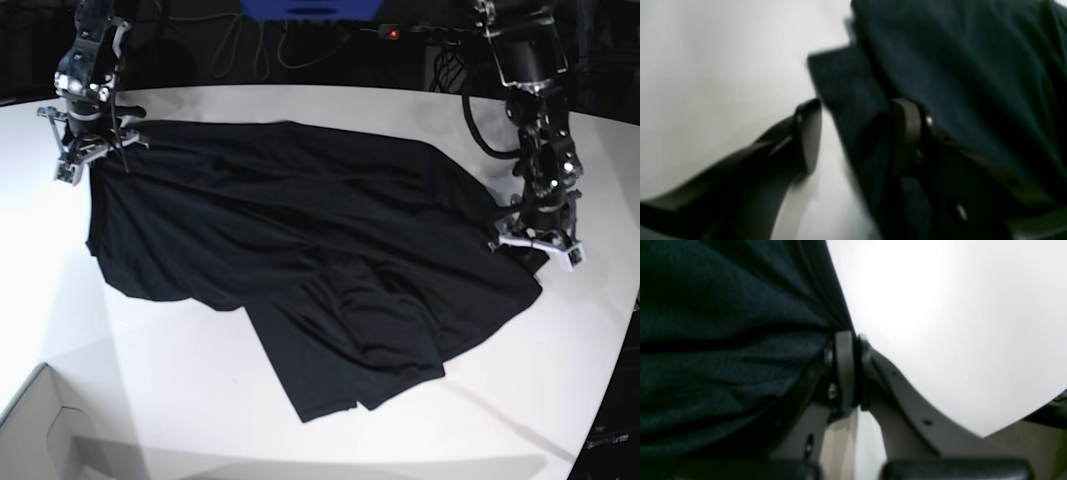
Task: Layout the t-shirt on the table in an organized manner, then fold the t-shirt properly
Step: 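Grasp the shirt edges with both grippers and pull them apart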
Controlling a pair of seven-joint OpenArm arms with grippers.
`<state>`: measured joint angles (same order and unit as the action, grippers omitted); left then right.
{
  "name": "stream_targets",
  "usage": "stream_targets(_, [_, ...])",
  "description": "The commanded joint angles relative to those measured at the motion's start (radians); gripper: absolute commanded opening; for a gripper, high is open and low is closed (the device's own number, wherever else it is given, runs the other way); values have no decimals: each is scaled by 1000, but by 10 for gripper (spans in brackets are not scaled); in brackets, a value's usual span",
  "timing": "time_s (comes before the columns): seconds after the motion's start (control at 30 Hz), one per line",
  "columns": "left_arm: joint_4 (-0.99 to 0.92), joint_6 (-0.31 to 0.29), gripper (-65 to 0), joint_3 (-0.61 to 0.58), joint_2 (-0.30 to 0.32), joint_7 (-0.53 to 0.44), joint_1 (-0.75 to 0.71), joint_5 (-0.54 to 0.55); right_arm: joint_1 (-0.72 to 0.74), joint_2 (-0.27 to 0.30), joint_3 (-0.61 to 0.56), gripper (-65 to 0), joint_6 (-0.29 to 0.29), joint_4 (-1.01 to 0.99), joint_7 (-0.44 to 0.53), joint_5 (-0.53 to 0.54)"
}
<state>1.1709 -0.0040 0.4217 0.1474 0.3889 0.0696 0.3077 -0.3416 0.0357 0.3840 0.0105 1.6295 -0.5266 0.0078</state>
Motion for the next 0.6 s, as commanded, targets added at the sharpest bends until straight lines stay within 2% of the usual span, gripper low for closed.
stream_targets(0.0, [-19, 0, -364, -2, 21, 29, 9, 3, -12, -1, 3, -650, -4, -5, -65, -6])
stream_targets(0.03, [-29, 0, -400, -2, 25, 29, 11, 6, -12, -1, 5, -650, -4, -5, -65, -6])
stream_targets(0.07, [-32, 0, -466, 1, 27, 29, 11, 8, -12, -1, 5, -650, -4, -5, -65, -6])
stream_targets(0.13, [-24, 0, -634, 3, 30, 31, 6, 8, -12, 0, 5, -650, -4, -5, -65, -6])
stream_targets(0.17, [-16, 0, -650, 6, 31, 34, 0, 8, -12, 0, 5, -650, -4, -5, -65, -6])
stream_targets(0.23, [7, 0, -625, 22, 47, 31, -35, 11, -11, 0, 5, -650, -4, -5, -65, -7])
stream_targets(0.3, [42, 0, -650, 52, 50, 32, -72, 12, -9, 0, 5, -650, -4, -5, -65, -7])
stream_targets(0.57, [240, -1, -648, 187, 51, 34, -216, 12, -1, 0, 5, -650, -4, -7, -60, -7])
